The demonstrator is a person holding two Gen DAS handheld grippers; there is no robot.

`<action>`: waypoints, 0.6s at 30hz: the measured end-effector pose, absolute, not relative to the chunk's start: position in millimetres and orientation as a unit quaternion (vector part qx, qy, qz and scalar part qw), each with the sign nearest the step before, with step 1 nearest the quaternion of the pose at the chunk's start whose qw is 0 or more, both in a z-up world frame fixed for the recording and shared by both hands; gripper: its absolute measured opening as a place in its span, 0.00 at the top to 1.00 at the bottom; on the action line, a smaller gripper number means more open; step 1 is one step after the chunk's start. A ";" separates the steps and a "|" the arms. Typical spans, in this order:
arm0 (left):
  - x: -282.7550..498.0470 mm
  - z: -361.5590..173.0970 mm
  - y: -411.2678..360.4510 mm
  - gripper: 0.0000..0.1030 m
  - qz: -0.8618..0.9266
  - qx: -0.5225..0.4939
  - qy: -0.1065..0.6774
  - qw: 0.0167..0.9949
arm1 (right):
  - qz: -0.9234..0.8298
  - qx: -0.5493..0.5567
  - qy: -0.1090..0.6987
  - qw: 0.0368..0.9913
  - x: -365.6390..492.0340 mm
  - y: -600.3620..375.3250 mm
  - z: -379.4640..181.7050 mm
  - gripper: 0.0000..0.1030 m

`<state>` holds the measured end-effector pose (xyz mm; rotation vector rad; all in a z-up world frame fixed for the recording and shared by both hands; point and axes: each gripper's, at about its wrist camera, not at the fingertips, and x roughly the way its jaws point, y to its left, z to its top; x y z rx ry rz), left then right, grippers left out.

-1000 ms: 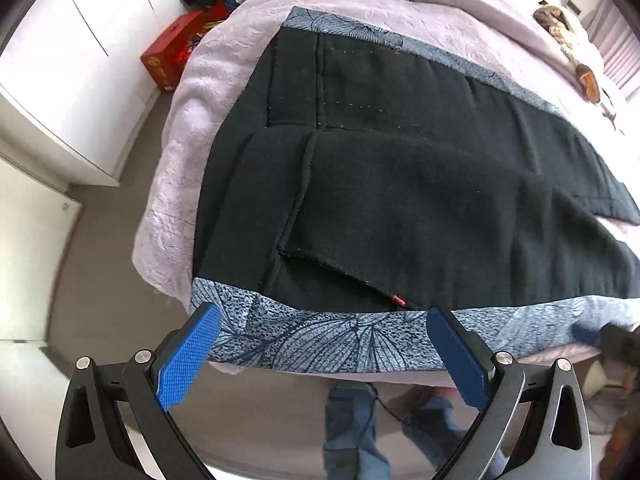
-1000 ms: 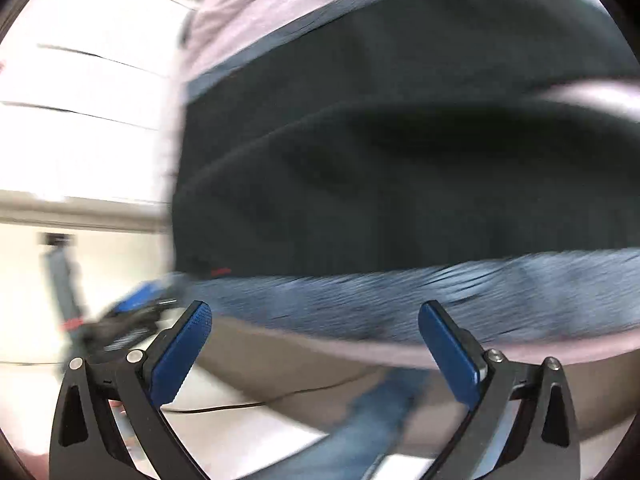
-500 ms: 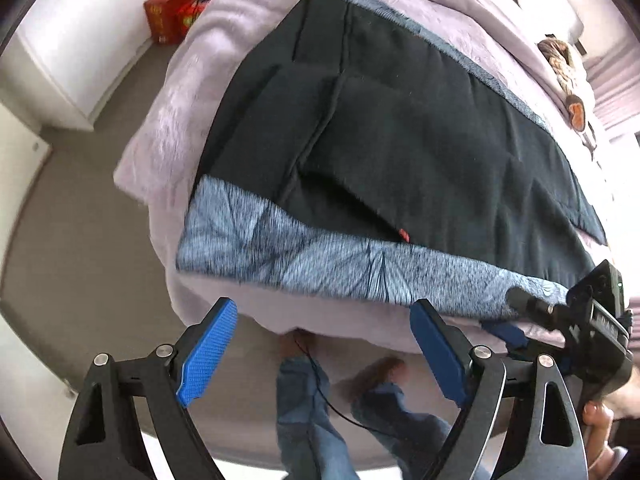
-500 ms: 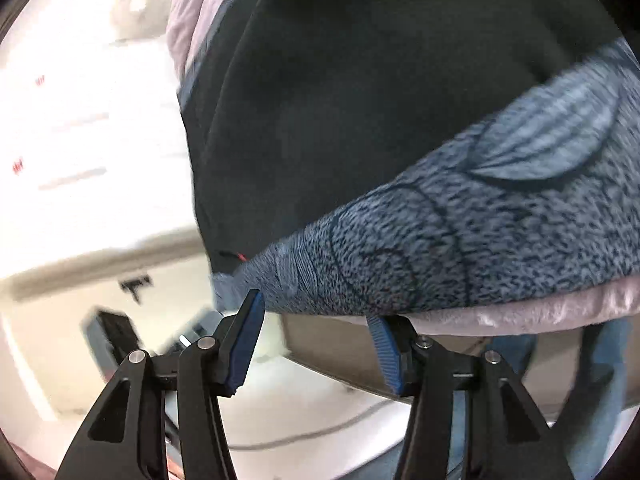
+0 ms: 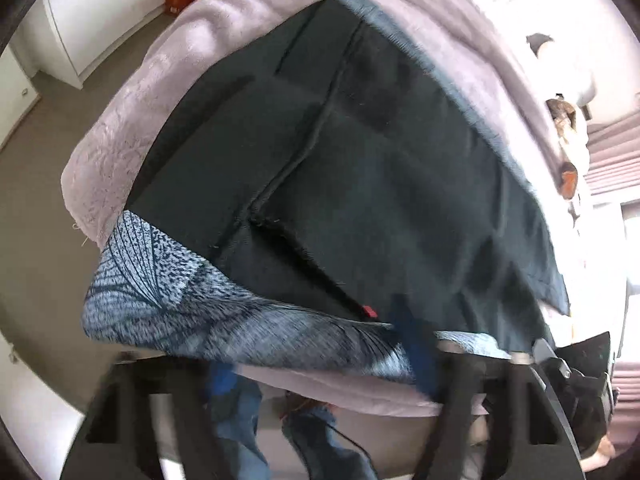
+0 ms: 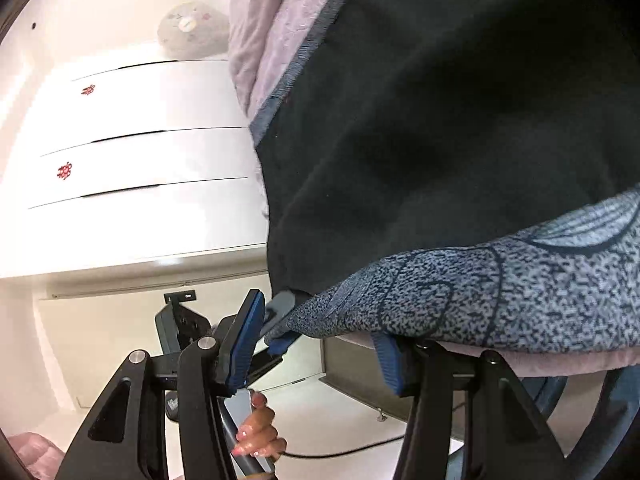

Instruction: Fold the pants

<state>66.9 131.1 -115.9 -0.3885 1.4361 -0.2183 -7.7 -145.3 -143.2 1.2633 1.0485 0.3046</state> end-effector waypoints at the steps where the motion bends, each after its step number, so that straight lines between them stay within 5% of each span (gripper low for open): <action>1: 67.2 -120.2 136.2 0.60 -0.106 -0.178 0.656 0.726 | 0.130 0.563 0.467 0.669 -12.0 -149.9 -147.4 0.45; 6: 68.0 -118.1 142.9 0.68 -0.131 -0.157 0.656 0.727 | 0.067 0.593 0.466 0.653 -46.7 -172.0 -171.1 0.46; 7: 69.5 -114.7 139.6 0.68 -0.136 -0.146 0.655 0.729 | 0.054 0.607 0.459 0.647 -51.9 -177.1 -175.9 0.63; 8: 70.0 -109.1 135.0 0.68 -0.140 -0.130 0.656 0.731 | 0.044 0.633 0.443 0.634 -61.7 -184.1 -183.8 0.95; 11: 78.2 -83.3 122.5 0.68 -0.148 -0.096 0.639 0.749 | 0.035 0.660 0.412 0.627 -75.8 -190.0 -179.5 0.94; 18: 129.5 -14.4 88.0 0.68 -0.185 -0.069 0.564 0.802 | 0.092 0.513 0.443 0.730 -18.4 -217.5 -77.8 0.94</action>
